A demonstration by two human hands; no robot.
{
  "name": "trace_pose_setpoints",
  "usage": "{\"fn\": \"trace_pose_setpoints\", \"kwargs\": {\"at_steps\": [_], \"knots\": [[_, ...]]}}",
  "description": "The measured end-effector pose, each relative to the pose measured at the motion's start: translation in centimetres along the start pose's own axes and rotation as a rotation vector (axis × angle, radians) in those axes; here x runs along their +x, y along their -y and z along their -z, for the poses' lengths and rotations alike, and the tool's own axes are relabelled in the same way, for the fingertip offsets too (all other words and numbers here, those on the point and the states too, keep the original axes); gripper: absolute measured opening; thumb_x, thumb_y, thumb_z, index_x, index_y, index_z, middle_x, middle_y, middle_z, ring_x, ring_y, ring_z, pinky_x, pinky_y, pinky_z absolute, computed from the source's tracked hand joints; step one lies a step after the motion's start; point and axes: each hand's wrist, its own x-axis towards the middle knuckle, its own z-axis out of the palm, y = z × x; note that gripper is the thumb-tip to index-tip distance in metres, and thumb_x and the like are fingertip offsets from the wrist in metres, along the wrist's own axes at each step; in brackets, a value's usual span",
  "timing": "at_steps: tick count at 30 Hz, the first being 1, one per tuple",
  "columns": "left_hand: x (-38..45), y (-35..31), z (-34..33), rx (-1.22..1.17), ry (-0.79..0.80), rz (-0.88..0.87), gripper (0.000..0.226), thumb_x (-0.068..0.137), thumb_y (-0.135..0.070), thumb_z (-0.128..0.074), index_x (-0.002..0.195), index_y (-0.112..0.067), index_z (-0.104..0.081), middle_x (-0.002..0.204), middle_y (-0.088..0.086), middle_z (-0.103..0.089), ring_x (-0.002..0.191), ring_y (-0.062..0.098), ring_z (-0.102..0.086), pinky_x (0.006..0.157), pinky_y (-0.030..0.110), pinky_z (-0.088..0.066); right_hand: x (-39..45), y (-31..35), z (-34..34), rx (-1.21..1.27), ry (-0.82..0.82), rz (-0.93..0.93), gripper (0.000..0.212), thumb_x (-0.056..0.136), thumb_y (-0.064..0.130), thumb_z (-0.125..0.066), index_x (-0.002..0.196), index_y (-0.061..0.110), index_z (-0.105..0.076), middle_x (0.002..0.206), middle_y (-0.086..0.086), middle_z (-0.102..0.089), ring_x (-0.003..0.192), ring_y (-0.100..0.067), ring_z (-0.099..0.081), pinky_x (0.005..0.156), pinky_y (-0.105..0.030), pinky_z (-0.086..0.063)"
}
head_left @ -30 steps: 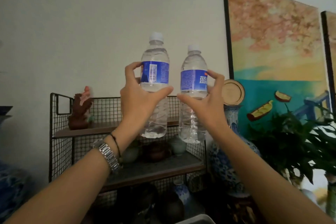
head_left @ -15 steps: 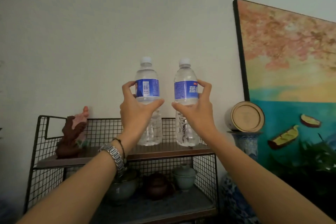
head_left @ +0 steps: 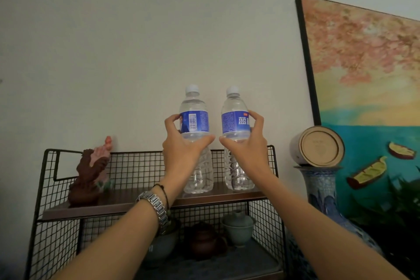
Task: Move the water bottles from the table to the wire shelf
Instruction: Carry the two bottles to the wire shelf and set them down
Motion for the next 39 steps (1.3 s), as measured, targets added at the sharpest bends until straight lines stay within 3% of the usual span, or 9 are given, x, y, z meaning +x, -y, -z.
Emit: {"fn": "trace_pose_setpoints", "kwargs": {"at_steps": [6, 12, 15, 18, 21, 25, 33, 39], "knots": [[0.0, 0.3, -0.7, -0.003, 0.023, 0.010, 0.083, 0.068, -0.032, -0.085, 0.132, -0.030, -0.032, 0.091, -0.011, -0.057, 0.076, 0.000, -0.062, 0.062, 0.018, -0.052, 0.0, -0.8, -0.5, 0.021, 0.002, -0.001, 0.084, 0.066, 0.032, -0.081, 0.130, 0.041, -0.026, 0.096, 0.005, -0.067, 0.076, -0.015, -0.070, 0.072, -0.044, -0.061], [-0.2, 0.2, -0.7, -0.051, 0.098, 0.041, 0.085, 0.073, -0.035, -0.081, 0.137, -0.031, -0.027, 0.089, -0.021, -0.053, 0.075, 0.001, -0.062, 0.058, 0.015, -0.050, -0.3, -0.7, -0.5, 0.017, 0.025, 0.039, 0.084, 0.075, 0.037, -0.075, 0.139, 0.034, -0.021, 0.105, 0.007, -0.063, 0.082, -0.008, -0.067, 0.075, -0.034, -0.060], [-0.4, -0.2, -0.3, -0.051, 0.155, 0.054, 0.087, 0.075, -0.034, -0.080, 0.140, -0.031, -0.023, 0.092, -0.020, -0.054, 0.077, -0.001, -0.062, 0.057, 0.010, -0.047, -0.7, -0.1, -0.1, -0.004, 0.088, 0.041, 0.090, 0.075, 0.040, -0.075, 0.143, 0.034, -0.016, 0.118, 0.004, -0.060, 0.092, -0.006, -0.064, 0.076, -0.021, -0.053], [-0.8, -0.5, 0.7, -0.012, 0.208, 0.042, 0.091, 0.075, -0.034, -0.079, 0.146, -0.030, -0.022, 0.105, -0.017, -0.057, 0.084, -0.001, -0.060, 0.065, 0.013, -0.047, -1.7, 0.8, 0.8, 0.000, 0.150, 0.049, 0.084, 0.073, 0.042, -0.076, 0.138, 0.041, -0.023, 0.113, 0.010, -0.056, 0.093, 0.003, -0.061, 0.071, -0.009, -0.046], [-1.5, -0.4, 2.1, 0.084, 0.228, 0.030, 0.096, 0.074, -0.033, -0.080, 0.149, -0.027, -0.020, 0.114, -0.013, -0.047, 0.100, 0.009, -0.057, 0.085, 0.028, -0.049, -2.8, 0.9, 2.1, -0.106, 0.149, 0.064, 0.092, 0.069, 0.038, -0.080, 0.140, 0.042, -0.020, 0.122, 0.009, -0.048, 0.107, -0.006, -0.055, 0.087, -0.026, -0.049], [-2.4, 0.1, 3.3, 0.242, 0.249, -0.031, 0.082, 0.072, -0.027, -0.083, 0.139, -0.030, -0.035, 0.118, -0.005, -0.051, 0.091, 0.007, -0.055, 0.078, 0.026, -0.045, -4.0, 1.4, 3.4, -0.331, 0.183, 0.099, 0.092, 0.071, 0.026, -0.080, 0.141, 0.037, -0.022, 0.138, 0.002, -0.039, 0.119, -0.015, -0.047, 0.096, -0.037, -0.047], [-2.5, 1.0, 3.3, 0.291, 0.249, -0.060, 0.086, 0.069, -0.023, -0.084, 0.139, -0.032, -0.036, 0.122, 0.002, -0.058, 0.107, 0.018, -0.060, 0.090, 0.037, -0.050, -3.6, 0.8, 2.5, -0.414, 0.170, 0.096, 0.079, 0.072, 0.015, -0.080, 0.135, 0.035, -0.038, 0.137, 0.000, -0.033, 0.111, -0.006, -0.038, 0.090, -0.024, -0.041], [-2.6, 1.4, 3.5, 0.282, 0.248, -0.084, 0.086, 0.070, -0.025, -0.084, 0.140, -0.033, -0.036, 0.124, 0.002, -0.058, 0.106, 0.016, -0.059, 0.085, 0.030, -0.047, -2.9, -0.2, 1.4, -0.464, 0.142, 0.072, 0.078, 0.072, 0.014, -0.080, 0.135, 0.031, -0.038, 0.137, -0.003, -0.035, 0.117, -0.020, -0.049, 0.083, -0.026, -0.044]]}}
